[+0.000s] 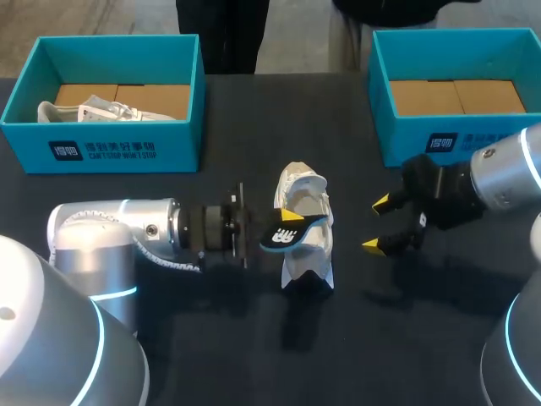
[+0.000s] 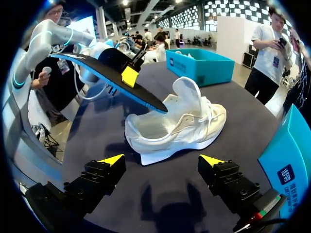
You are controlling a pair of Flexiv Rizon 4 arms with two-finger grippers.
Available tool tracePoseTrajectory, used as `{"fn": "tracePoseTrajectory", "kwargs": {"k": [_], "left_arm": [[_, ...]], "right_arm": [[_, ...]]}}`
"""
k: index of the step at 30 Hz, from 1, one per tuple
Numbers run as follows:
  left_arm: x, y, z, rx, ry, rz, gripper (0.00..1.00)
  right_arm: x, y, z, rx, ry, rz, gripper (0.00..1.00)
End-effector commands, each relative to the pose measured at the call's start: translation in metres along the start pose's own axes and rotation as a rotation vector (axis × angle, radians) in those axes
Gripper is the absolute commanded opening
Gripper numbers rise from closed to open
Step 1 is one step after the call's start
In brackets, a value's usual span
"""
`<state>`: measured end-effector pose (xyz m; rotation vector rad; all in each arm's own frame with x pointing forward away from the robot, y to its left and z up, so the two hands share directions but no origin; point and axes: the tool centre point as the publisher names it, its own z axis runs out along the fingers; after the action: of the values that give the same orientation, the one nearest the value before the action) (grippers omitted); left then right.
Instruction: Take the shoe out of the shoebox, open the shoe tongue, remove and reinsert the insole, then place the shoe into the shoebox
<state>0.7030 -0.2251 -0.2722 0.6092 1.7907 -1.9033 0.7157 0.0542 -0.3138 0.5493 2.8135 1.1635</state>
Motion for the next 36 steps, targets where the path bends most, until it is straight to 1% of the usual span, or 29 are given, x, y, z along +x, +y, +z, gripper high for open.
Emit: {"fn": "tracePoseTrajectory", "kwargs": {"k": [1,8,15,20,22,26,28,32,36], "left_arm": [[0.005,0.008,0.008,0.01,0.005,-0.006,0.0],[0.01,0.013,0.004,-0.002,0.014,-0.011,0.0],[0.01,0.021,0.004,-0.008,0.025,-0.027,0.0],[0.009,0.025,0.005,-0.01,0.029,-0.031,0.0],[0.008,0.026,0.005,-0.013,0.029,-0.032,0.0],[0.006,0.028,0.004,-0.02,0.028,-0.038,0.0],[0.004,0.03,0.005,-0.016,0.029,-0.044,0.0],[0.004,0.034,0.008,-0.013,0.037,-0.052,0.0],[0.004,0.039,0.01,-0.012,0.052,-0.042,0.0]], "right_arm": [[0.0,0.0,0.001,0.002,-0.002,0.0,1.0],[0.0,0.0,0.001,0.002,-0.002,0.0,1.0],[0.0,0.0,0.001,0.002,-0.003,0.001,1.0],[0.0,0.0,0.003,-0.012,0.023,0.013,1.0],[0.001,0.0,0.005,0.002,0.025,0.021,1.0],[0.007,0.001,0.007,-0.001,0.002,0.028,1.0],[0.011,0.002,0.011,-0.006,0.005,0.024,1.0],[0.015,0.005,0.018,0.008,0.018,0.011,1.0],[0.016,0.005,0.019,0.013,0.023,0.008,1.0]]}}
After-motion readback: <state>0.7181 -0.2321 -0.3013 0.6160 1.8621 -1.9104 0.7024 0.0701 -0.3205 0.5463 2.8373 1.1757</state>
